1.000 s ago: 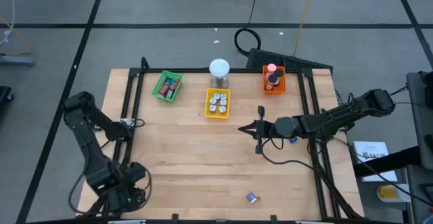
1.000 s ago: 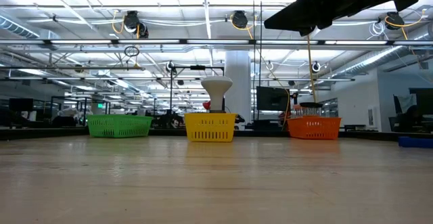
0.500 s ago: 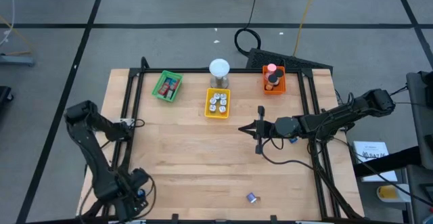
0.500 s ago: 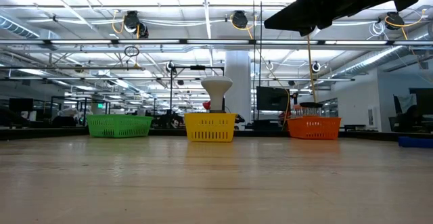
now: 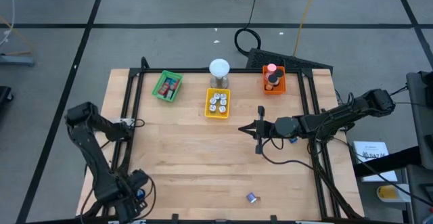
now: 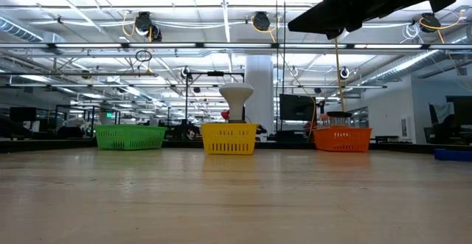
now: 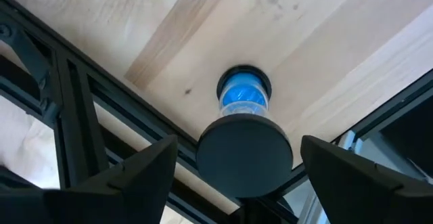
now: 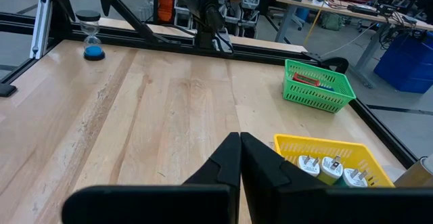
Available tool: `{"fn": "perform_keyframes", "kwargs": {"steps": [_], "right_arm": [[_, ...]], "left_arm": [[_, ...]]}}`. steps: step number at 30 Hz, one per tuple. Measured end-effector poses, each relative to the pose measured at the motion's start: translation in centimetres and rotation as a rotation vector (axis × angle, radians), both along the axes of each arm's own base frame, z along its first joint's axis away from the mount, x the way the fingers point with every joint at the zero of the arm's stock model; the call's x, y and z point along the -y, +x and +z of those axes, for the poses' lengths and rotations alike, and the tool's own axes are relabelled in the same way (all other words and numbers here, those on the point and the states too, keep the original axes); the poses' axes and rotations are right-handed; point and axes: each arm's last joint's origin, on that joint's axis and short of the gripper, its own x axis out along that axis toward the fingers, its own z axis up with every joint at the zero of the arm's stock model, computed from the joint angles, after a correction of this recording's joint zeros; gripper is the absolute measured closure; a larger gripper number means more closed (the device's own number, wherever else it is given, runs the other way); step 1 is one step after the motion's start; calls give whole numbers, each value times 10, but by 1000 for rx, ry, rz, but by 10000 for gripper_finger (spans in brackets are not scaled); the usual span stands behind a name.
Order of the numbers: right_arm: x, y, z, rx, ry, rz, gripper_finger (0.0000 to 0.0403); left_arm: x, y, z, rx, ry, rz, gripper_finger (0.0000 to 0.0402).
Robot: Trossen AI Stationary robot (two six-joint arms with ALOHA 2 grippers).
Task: Pick & Place Office items
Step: Put the black blue hourglass into the orange bin
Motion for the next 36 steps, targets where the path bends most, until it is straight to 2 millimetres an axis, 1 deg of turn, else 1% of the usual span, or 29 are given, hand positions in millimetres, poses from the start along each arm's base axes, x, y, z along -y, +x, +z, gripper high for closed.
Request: {"fn": "perform_keyframes", "kwargs": {"steps": [8,10,13,21,22,25,28,30,33,36], "right_arm": [[0,0,0,0,0,0,402],[0,0,0,0,0,0,402],[0,0,0,0,0,0,401],[0,0,0,0,0,0,401],[0,0,0,0,0,0,401],[0,0,0,0,0,-1,401],[0,0,0,1,0,0,401],[0,0,0,1,0,-1,401],[0,0,0,1,0,-1,401],[0,0,0,0,0,0,401]], "left_arm": [[6,3,-13,-34,29,-69,83],[6,3,-16,-38,33,-85,88],[7,3,-17,-43,33,-88,108],[9,0,-16,-50,22,-115,183],[8,1,-16,-51,20,-127,190],[5,6,-15,-39,22,-184,191],[-2,17,-6,13,61,-271,191],[-16,29,1,50,133,-323,191],[-41,58,14,155,195,-404,191],[-72,96,25,231,235,-509,191]]}}
